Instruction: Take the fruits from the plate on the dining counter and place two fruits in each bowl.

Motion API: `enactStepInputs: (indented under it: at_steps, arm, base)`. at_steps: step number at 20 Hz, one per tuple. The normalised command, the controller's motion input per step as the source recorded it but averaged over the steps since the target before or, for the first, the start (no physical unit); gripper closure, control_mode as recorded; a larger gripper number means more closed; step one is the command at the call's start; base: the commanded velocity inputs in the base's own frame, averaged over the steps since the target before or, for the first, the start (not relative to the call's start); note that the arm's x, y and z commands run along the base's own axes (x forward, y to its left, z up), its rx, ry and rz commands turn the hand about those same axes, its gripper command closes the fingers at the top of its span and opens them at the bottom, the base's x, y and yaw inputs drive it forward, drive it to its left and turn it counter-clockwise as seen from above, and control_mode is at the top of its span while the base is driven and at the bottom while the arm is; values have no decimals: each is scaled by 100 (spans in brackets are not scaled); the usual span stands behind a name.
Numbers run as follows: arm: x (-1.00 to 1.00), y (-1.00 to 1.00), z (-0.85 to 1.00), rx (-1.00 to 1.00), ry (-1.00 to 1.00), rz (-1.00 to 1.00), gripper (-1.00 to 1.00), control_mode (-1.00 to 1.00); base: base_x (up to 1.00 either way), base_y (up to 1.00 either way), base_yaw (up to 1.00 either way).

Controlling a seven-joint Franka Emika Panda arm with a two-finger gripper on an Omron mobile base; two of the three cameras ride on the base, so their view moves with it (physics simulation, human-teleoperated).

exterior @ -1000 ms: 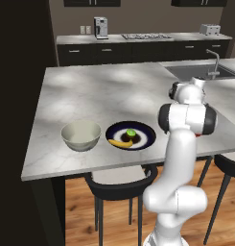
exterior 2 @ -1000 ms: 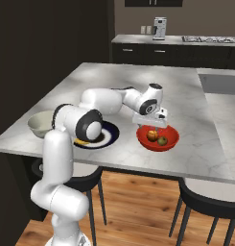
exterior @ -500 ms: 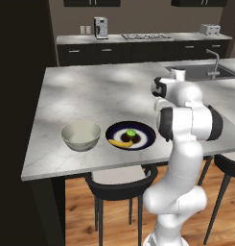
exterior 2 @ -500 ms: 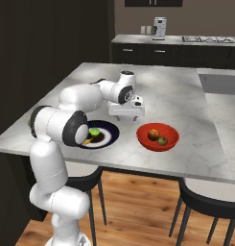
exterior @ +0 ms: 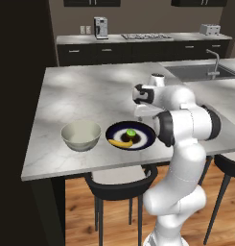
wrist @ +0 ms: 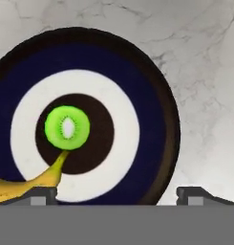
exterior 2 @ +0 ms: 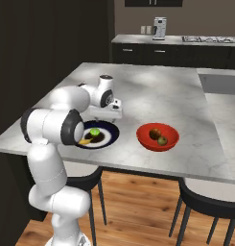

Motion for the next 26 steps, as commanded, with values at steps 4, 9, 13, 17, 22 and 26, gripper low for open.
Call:
enactStepInputs:
  at_steps: [4, 9, 13, 17, 22, 26]
  arm:
    - [3, 73, -35, 0, 3, -3, -100, -100]
    - [11, 5, -20, 0, 8, 0, -100, -100]
    - [27, 46, -26, 0, 3, 0, -100, -100]
    - [30, 21, -24, 0, 1, 0, -100, -100]
    - [46, 0, -25, 0, 0, 0, -100, -100]
    - [3, 0, -24, 0, 2, 0, -100, -100]
  base:
    - [0, 0, 0]
    - [0, 0, 0]
    - [0, 0, 0]
    - [0, 0, 0]
    - [0, 0, 0]
    - [0, 0, 0]
